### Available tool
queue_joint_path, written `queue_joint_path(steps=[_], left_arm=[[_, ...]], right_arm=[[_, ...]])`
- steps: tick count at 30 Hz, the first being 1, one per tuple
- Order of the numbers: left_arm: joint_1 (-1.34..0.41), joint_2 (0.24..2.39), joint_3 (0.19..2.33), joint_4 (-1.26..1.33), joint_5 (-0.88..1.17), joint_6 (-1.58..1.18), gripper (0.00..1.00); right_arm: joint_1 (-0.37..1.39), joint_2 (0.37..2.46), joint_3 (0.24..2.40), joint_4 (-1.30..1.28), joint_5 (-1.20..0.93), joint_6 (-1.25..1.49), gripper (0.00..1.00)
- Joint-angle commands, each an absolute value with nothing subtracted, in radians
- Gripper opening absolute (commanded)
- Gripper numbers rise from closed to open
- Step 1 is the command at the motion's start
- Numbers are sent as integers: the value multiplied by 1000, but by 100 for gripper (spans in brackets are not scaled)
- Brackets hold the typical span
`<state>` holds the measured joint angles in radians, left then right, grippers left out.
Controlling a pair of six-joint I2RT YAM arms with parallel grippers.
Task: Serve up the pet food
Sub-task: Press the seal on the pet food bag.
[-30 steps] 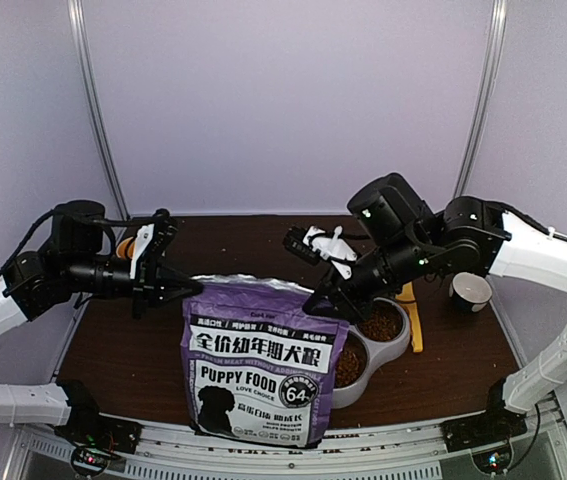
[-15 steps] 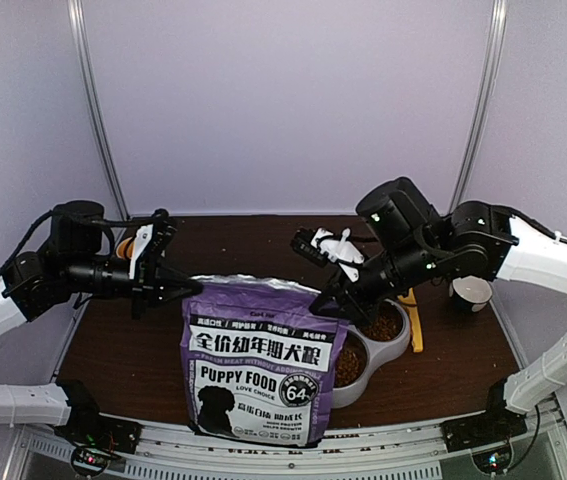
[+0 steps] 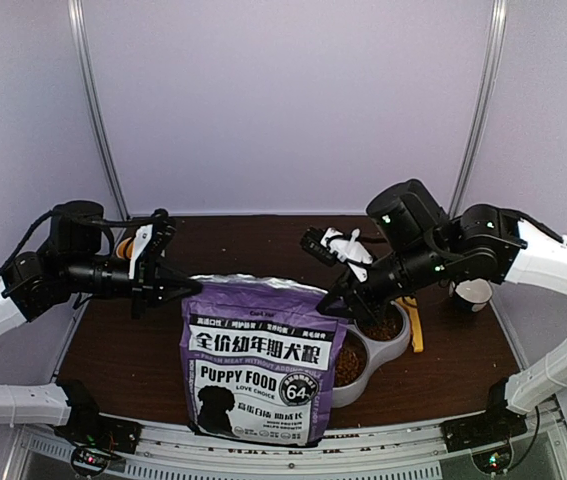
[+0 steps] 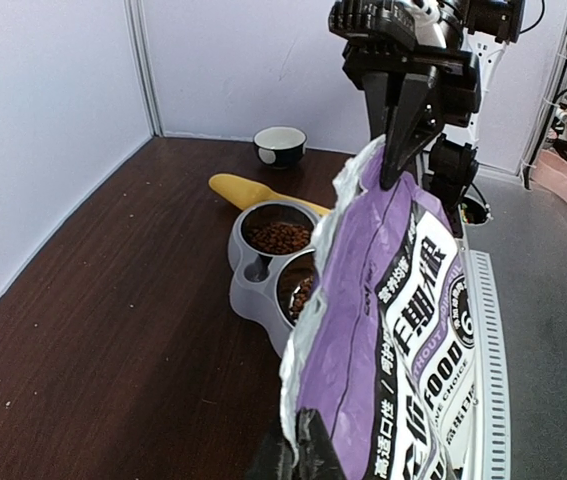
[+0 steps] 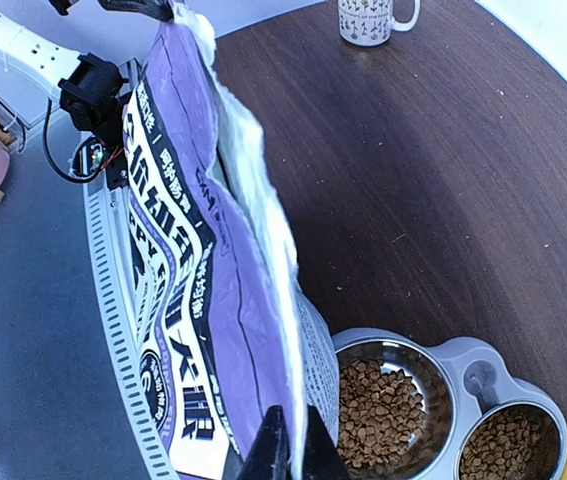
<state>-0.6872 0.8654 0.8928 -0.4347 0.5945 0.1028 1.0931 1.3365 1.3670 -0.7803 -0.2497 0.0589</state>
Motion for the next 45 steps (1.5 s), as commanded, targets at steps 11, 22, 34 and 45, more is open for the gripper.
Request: queue_joint_path(steps=[11,22,34,45], left_arm=[[-669,829,910,-331,577,96,0],[-670,823,910,-334,576,99,0],[-669,818,908,-334,580,99,0],[-669,819,908,-335,591,97,0]], right_arm=[[1067,1258,1316,-805,-207,90,0],[1061,1241,1304,-788,-224,95,0],[1058,1231,1299,-762,-271,98,0],[1057,1315,1347,-692,-390,92,0]])
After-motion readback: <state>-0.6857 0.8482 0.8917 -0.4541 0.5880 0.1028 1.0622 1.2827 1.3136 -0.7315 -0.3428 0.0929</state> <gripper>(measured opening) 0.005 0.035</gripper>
